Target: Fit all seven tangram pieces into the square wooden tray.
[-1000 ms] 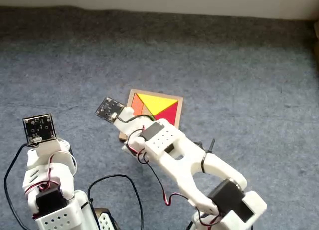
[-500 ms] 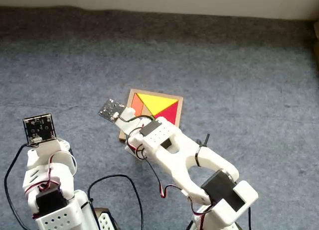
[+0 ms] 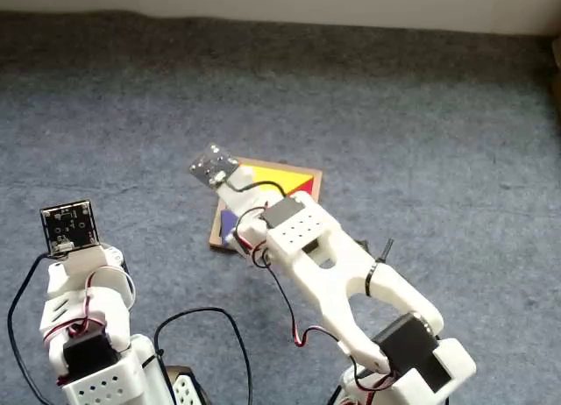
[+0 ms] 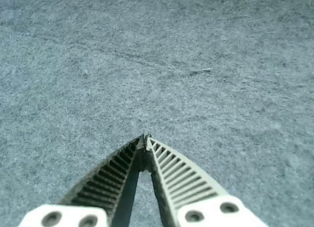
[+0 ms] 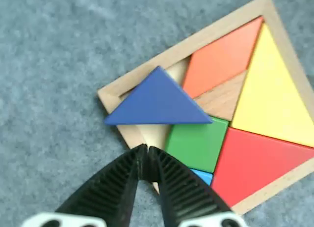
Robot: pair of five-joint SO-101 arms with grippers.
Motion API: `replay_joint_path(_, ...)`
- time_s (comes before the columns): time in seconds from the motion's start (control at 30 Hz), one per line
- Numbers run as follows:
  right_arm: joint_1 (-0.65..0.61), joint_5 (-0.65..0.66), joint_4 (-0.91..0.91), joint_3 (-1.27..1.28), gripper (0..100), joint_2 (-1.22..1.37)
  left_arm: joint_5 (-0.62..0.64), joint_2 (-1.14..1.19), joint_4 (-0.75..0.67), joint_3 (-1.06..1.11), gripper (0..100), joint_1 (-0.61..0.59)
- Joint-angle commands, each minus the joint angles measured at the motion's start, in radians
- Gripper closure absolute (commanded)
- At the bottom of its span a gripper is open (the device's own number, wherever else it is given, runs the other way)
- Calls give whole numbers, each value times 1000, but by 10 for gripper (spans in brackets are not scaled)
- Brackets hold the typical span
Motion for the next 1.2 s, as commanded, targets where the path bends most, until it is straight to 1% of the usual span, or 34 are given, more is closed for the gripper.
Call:
replay_joint_path(0.0, 47, -72, -82, -22, 986, -56, -9, -39, -21, -4, 969, -7)
replay_joint_path(0.1, 38, -157, -131, -5, 986, -58, -9, -39, -21, -4, 969, -7)
replay_joint_path(0.23, 18, -310, -183, -2, 986, -58, -9, -39, -21, -4, 969, -7)
replay_joint_path(0.3, 4, -354, -213, 1, 986, -56, -9, -39, -21, -4, 969, -7)
replay_joint_path(0.37, -18, -361, -242, 25, 986, -56, -9, -39, -21, -4, 969, -7)
replay_joint_path(0.57, -97, -361, -444, 165, 986, -56, -9, -39, -21, -4, 969, -7)
replay_joint_path(0.67, -114, -361, -504, 200, 985, -56, -9, -39, -21, -4, 969, -7)
replay_joint_path(0.87, -116, -364, -509, 211, 985, -51, -9, -39, -21, -2, 969, -7)
replay_joint_path(1.1, -130, -362, -504, 202, 985, 82, -9, -39, -21, -2, 969, -7)
replay_joint_path(1.17, -124, -362, -463, 202, 985, 84, -9, -39, -21, -2, 969, -7)
